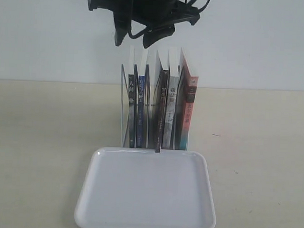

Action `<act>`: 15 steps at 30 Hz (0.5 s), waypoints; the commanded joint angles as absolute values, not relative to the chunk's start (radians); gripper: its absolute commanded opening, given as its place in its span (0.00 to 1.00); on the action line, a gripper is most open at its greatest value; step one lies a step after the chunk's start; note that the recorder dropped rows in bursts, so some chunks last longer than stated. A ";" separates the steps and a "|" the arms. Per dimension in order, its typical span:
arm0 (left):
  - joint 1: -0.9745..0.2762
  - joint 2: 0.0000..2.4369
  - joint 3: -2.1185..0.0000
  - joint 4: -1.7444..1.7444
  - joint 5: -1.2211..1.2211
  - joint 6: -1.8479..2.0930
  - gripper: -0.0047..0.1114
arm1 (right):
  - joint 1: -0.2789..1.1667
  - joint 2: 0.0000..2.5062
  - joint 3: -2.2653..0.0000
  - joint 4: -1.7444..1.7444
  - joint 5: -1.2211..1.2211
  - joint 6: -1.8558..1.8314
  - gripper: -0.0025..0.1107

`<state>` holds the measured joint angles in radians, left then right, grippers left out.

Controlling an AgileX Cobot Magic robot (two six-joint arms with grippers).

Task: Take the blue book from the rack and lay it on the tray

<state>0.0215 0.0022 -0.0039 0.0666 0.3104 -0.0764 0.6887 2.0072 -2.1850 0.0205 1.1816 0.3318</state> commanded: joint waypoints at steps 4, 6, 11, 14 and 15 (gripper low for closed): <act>0.013 0.000 0.000 0.069 0.307 -0.074 0.09 | 0.683 2.083 -2.187 -0.049 1.117 0.377 0.47; 0.013 0.000 0.000 0.069 0.307 -0.074 0.09 | 0.683 2.094 -2.187 -0.090 1.103 0.411 0.47; 0.013 0.000 0.000 0.069 0.307 -0.074 0.09 | 0.670 2.116 -2.187 -0.121 1.090 0.413 0.47; 0.013 0.000 0.000 0.069 0.307 -0.074 0.09 | 0.658 2.124 -2.187 -0.114 1.088 0.434 0.47; 0.013 0.000 0.000 0.069 0.307 -0.074 0.09 | 0.655 2.126 -2.187 -0.114 1.088 0.437 0.47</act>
<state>0.0215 0.0022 -0.0039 0.0666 0.3104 -0.0764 0.6698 2.1213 -2.1850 -0.1036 1.0977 0.4209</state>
